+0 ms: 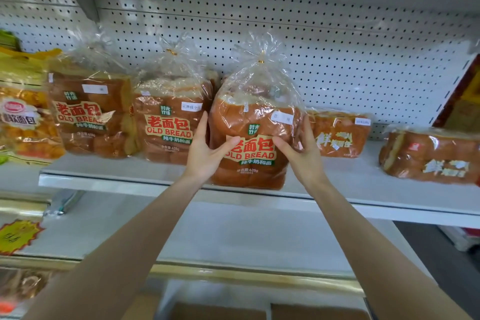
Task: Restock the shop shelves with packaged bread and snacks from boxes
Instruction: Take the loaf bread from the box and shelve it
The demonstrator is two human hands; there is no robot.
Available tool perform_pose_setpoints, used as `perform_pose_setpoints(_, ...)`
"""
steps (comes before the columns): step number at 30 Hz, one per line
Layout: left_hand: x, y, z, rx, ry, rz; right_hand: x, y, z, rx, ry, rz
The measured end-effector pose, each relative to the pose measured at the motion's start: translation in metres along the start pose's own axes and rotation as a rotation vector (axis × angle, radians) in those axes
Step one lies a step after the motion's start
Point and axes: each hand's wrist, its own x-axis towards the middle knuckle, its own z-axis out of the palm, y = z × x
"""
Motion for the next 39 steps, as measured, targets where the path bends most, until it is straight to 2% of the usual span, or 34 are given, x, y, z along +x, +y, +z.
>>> perform_pose_setpoints(6,-0.014,-0.017,0.003,0.003,-0.029,0.007,-0.016,0.005,-0.002,-0.070,-0.081,0.009)
perform_pose_setpoints(22,0.005,-0.025,0.006,-0.034,-0.059,-0.120,-0.002,0.016,0.007,-0.105,-0.010,0.124)
perform_pose_setpoints(39,0.043,-0.041,0.018,-0.008,-0.065,-0.166,0.033,0.032,0.009,-0.130,-0.001,0.108)
